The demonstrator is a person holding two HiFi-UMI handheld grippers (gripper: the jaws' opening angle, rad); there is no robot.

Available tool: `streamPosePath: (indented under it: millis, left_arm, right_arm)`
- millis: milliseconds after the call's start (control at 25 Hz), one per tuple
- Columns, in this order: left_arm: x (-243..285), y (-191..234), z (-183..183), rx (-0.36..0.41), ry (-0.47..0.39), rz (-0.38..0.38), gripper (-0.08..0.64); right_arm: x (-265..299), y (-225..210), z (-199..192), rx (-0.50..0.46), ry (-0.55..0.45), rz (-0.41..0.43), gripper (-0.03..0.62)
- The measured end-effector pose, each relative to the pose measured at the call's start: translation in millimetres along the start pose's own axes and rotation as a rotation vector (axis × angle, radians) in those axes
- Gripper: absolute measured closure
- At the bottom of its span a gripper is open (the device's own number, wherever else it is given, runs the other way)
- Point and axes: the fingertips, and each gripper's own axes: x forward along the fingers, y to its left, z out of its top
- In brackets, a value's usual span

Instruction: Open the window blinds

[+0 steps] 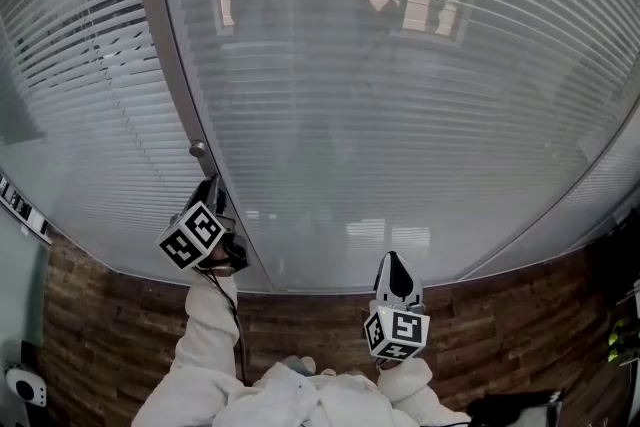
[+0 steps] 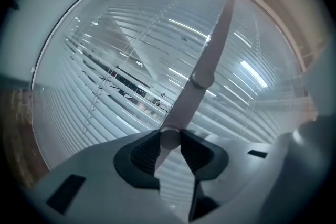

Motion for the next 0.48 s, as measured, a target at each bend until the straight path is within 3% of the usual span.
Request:
streamPosePath:
  millis: [160,360,440,480]
  left_arm:
    - [0.4,1.5,0.1,-0.106,-0.033,0.001,0.437]
    - [-0.3,1.5,0.2,-0.186,-0.051,-0.005,0.437]
    - [-0.3,1.3,-0.4,-0.192,-0.046,-0.013,0.437]
    - [0.2,1.0,-0.6,-0.156,-0.035,-0.015,0.437]
  right_arm:
    - [0.5,0.9,-1.5,0.001,0.001,0.002,0.578]
    - [0.7,2.5,-2.2,0.002,0.004,0.005,0.578]
    - [0.6,3.8,-2.7,0.002,0.004,0.009,0.578]
    - [1.0,4.7,-2.9,0.003,0.004,0.011,0.578]
